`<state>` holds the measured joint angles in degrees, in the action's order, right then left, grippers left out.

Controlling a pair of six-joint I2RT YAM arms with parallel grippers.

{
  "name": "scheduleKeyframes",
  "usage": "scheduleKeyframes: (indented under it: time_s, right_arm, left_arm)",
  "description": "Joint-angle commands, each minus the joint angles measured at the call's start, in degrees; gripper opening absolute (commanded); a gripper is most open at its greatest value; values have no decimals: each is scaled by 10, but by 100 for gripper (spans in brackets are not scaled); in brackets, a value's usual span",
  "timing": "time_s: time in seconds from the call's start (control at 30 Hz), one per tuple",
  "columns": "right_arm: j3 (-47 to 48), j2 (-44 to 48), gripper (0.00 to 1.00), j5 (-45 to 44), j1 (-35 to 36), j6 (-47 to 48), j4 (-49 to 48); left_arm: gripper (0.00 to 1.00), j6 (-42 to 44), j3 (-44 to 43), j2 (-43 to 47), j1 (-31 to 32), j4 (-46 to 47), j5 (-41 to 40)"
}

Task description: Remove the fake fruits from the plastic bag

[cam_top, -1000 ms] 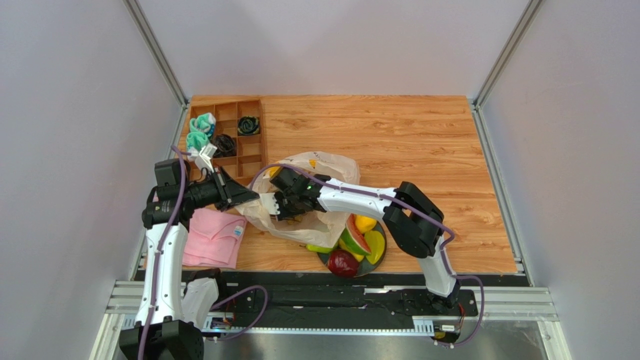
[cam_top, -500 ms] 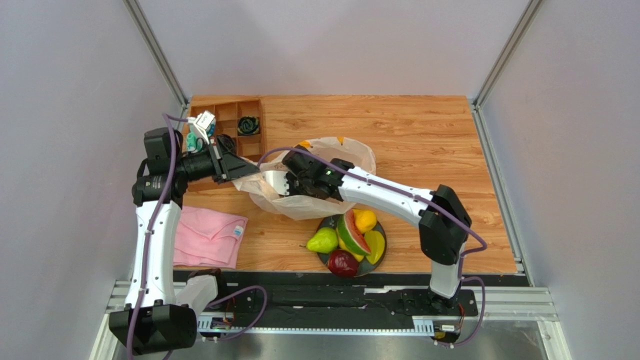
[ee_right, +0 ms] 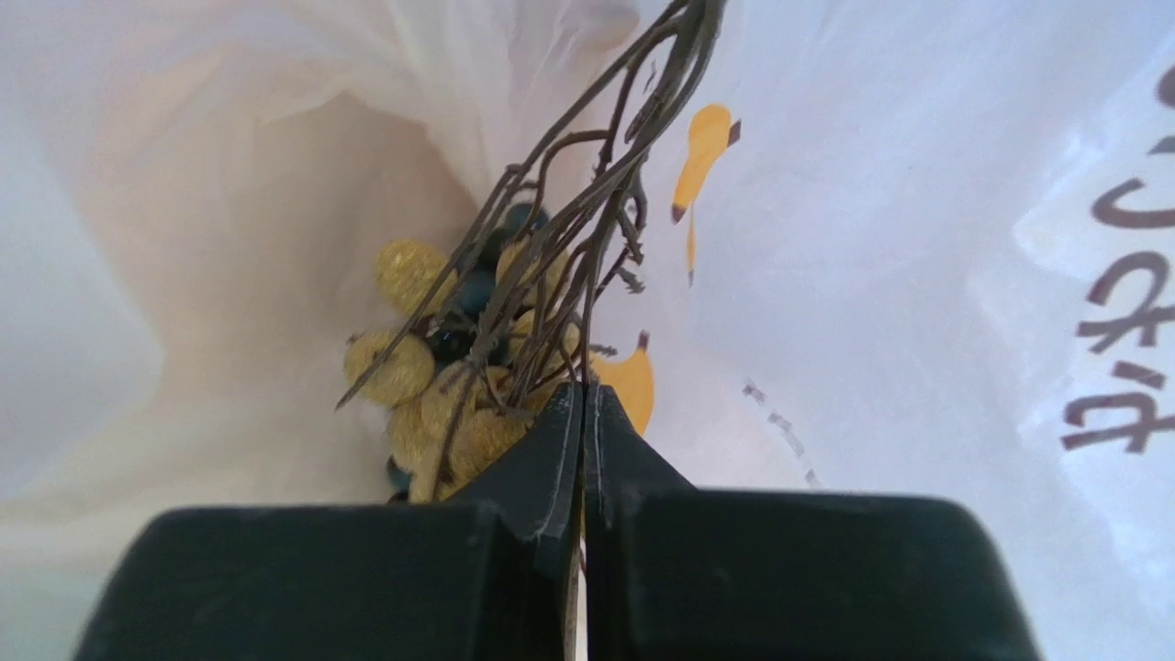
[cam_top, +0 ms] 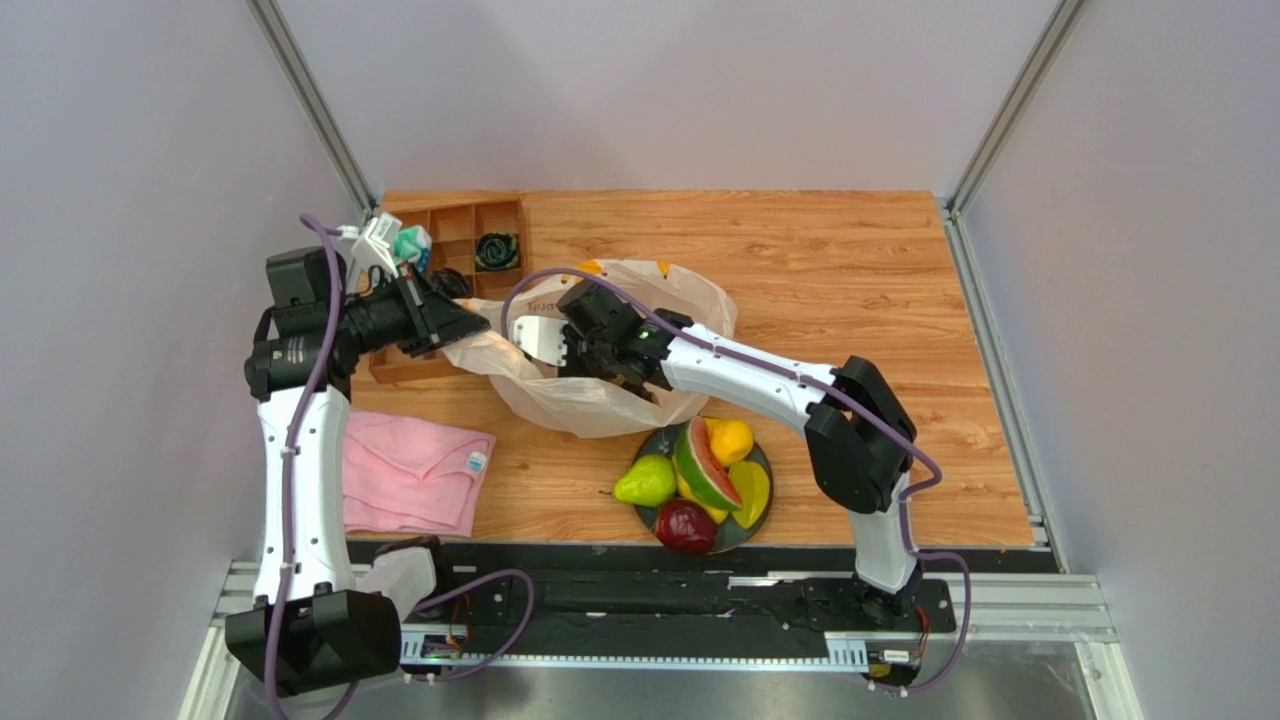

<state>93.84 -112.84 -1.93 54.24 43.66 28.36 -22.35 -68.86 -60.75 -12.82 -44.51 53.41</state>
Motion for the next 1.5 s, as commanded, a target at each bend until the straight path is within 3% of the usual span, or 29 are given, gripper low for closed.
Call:
scheduleKeyframes:
  time_s: [0.0, 0.13, 0.23, 0.33, 0.47, 0.63, 0.73, 0.87, 0.97, 1.3, 1.47]
  right_arm:
    - [31, -30, 0, -53, -5, 26, 30]
    - [38, -24, 0, -61, -21, 24, 14]
    - [63, -16, 0, -28, -49, -3, 32]
    - [134, -34, 0, 10, -62, -39, 106]
    - [143, -20, 0, 78, -56, -93, 137]
    - [154, -15, 0, -11, -48, -156, 85]
    - [200, -8, 0, 71, -57, -187, 93]
    - [261, 37, 0, 211, -53, -220, 101]
    - [288, 62, 0, 242, -42, -235, 95]
    - [295, 160, 0, 210, -31, -264, 98]
    - [211, 253, 0, 185, -18, -234, 130]
  left_arm:
    - [0, 28, -7, 26, -31, 47, -85]
    - [0, 69, 0, 12, -40, -44, -100]
    - [0, 80, 8, 17, -40, -44, -95]
    - [0, 63, 13, -9, -40, -38, -148]
    - [0, 82, 23, -52, -39, -16, -175]
    - [0, 120, -29, -91, -27, -57, -110]
    - [0, 106, -40, -90, -11, -45, -156]
    - [0, 84, -42, -122, -1, -20, -128]
    - [0, 65, -57, -147, 13, 15, -124]
    - [0, 23, -229, -281, 17, 65, -151]
    - [0, -17, -274, -331, 18, 101, -138]
